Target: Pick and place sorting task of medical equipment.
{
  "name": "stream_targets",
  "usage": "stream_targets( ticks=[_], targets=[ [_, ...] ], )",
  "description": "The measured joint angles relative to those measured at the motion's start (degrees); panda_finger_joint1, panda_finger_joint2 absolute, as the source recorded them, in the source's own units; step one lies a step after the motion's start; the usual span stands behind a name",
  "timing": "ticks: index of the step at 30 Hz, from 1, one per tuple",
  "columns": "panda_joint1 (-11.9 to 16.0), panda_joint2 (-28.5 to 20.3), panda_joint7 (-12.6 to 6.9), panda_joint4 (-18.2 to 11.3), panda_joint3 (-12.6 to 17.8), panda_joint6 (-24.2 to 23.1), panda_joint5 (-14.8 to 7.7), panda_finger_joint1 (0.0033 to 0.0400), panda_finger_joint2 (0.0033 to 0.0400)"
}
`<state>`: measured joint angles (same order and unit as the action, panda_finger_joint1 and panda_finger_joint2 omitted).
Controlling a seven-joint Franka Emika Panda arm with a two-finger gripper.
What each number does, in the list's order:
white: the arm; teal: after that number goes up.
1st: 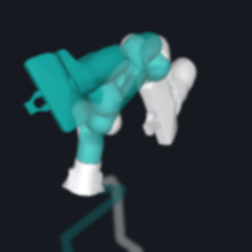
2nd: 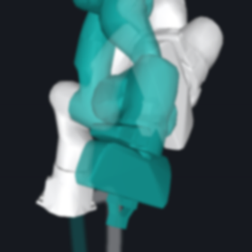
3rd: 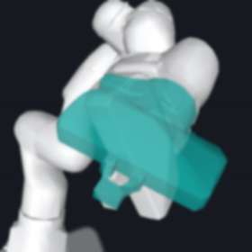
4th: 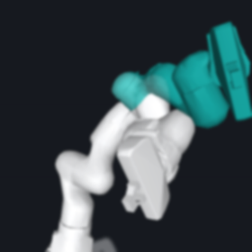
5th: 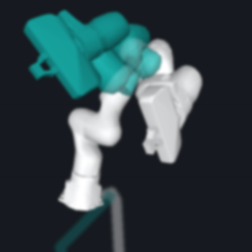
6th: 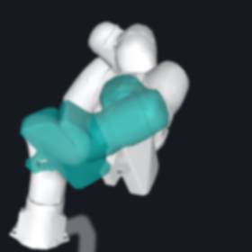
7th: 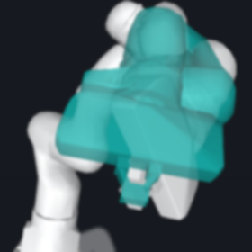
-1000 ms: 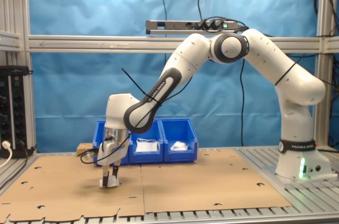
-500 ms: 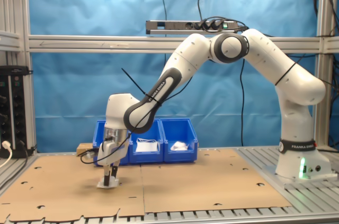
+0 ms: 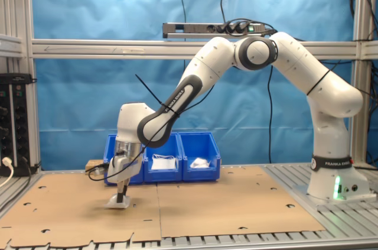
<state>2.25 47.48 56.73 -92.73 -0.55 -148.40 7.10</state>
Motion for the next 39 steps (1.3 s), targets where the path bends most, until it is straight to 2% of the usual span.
stream_targets(
  ticks=[14, 23, 28, 34, 37, 39],
  targets=[
    [0.0, -0.6, 0.00, -0.2, 0.0, 0.7, 0.0, 0.0061, 0.0061],
    [0.0, -6.2, 0.00, -2.6, 0.5, 6.7, 0.0, 0.0061, 0.0061],
    [0.0, -11.9, 0.00, -5.4, 1.4, 10.9, 0.0, 0.0061, 0.0061],
    [0.0, -20.6, 0.00, -10.8, 3.0, 15.1, 0.0, 0.0061, 0.0061],
    [0.0, -25.0, 0.00, -13.9, 3.9, 16.6, -0.1, 0.0061, 0.0061],
    [0.1, -29.4, 0.00, -17.5, 4.8, 17.7, -0.2, 0.0061, 0.0061]
  ],
)
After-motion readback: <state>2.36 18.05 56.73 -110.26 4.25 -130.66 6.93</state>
